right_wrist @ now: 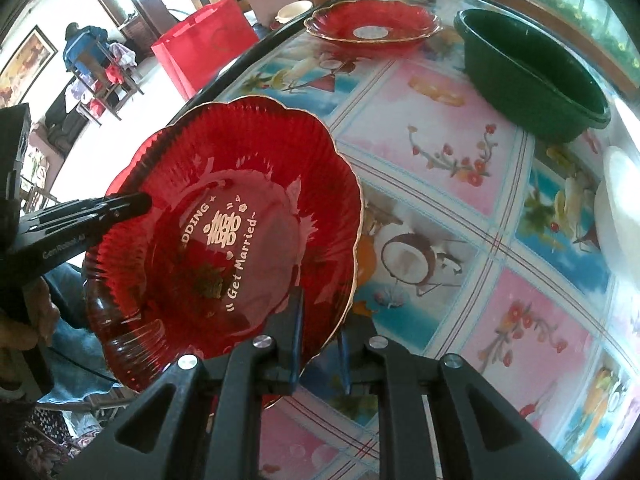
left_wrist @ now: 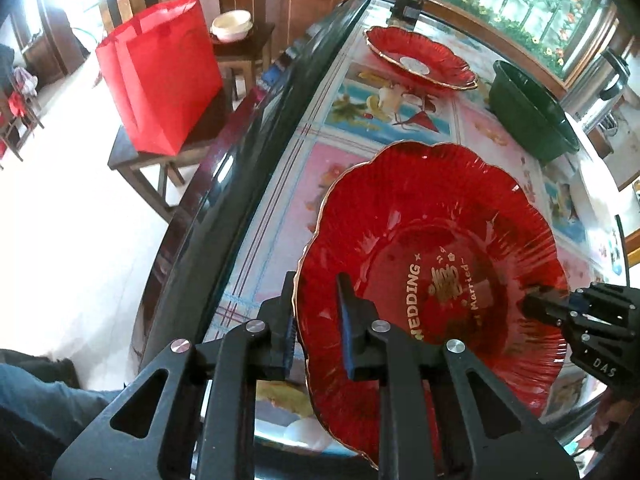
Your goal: Organize plates and bowls
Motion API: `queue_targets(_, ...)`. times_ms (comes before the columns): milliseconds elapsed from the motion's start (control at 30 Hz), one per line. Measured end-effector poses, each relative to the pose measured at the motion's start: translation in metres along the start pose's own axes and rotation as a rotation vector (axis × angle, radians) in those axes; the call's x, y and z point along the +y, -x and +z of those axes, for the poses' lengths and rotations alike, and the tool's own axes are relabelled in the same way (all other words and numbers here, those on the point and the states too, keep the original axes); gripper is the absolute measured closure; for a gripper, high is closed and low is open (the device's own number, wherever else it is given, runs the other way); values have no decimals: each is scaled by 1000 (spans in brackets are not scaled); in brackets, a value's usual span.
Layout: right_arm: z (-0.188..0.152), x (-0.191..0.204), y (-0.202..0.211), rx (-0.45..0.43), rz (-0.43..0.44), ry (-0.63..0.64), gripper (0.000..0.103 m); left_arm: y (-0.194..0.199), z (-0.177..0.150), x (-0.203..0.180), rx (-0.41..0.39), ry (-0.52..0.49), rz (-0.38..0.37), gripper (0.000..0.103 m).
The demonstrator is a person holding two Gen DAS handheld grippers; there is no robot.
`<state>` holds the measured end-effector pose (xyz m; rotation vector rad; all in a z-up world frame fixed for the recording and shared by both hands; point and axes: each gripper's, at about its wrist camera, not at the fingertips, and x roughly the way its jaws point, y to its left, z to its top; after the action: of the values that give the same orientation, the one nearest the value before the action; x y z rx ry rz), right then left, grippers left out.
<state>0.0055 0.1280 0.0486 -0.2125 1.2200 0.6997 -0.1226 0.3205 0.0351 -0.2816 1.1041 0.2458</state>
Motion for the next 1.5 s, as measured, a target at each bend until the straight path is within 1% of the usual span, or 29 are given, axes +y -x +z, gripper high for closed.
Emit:
queue_targets(33, 1, -1, 0, -3, 8, -5, 87, 0, 0, 1, -10, -3, 4, 77)
queue_targets(67, -3, 0, 1, -2, 13, -8, 87, 1, 0, 2, -17, 0, 2, 61)
queue_targets(100, -4, -2, 2, -4, 18, -16, 86, 1, 1, 3, -22, 7, -2, 53)
queue_targets(133, -6, -5, 3, -2, 21, -22, 85, 3, 2, 5, -29, 14, -2, 41)
queue_targets(167, -7, -7, 5, -1, 21, -26, 84, 6, 4, 7, -45, 22, -1, 39)
queue_targets(200, -8, -7, 7, -4, 20, -30, 80, 8, 6, 8, -55, 22, 2, 39)
queue_targets(300, -7, -13, 17, -23, 10, -43, 73, 13, 13, 8, -62, 0, 42, 39)
queue_targets(367, -7, -19, 23, -39, 7, -58, 69, 20, 20, 8, -84, -17, 58, 39)
queue_targets(467, -1, -27, 38, -74, -12, -83, 65, 29, 32, 6, -115, -35, 64, 39)
queue_targets(533, 4, -33, 49, -115, -31, -96, 62, 32, 42, 4, -134, -46, 61, 39)
queue_targets(567, 8, -38, 52, -135, -46, -103, 54, 32, 46, 3, -141, -52, 63, 39)
queue_targets(600, 11, -41, 52, -136, -59, -108, 48, 31, 52, 1, -142, -60, 64, 39)
queue_targets(667, 18, -48, 52, -119, -70, -123, 48, 29, 66, -3, -144, -71, 55, 39)
queue_targets(767, 27, -54, 58, -156, -83, -134, 48, 26, 78, -8, -155, -92, 59, 39)
queue_targets(900, 45, -58, 49, -144, -73, -147, 48, 18, 95, -14, -159, -128, 68, 39)
queue_targets(1067, 58, -59, 37, -122, -68, -144, 48, 8, 111, -17, -161, -161, 72, 39)
queue_targets(1267, 77, -61, 26, -118, -66, -151, 48, -8, 135, -23, -158, -191, 46, 39)
queue_targets(1400, 89, -62, 19, -111, -55, -157, 48, -18, 152, -26, -146, -193, 31, 39)
queue_targets(1500, 96, -62, 16, -111, -67, -146, 48, -24, 163, -29, -147, -198, 22, 39)
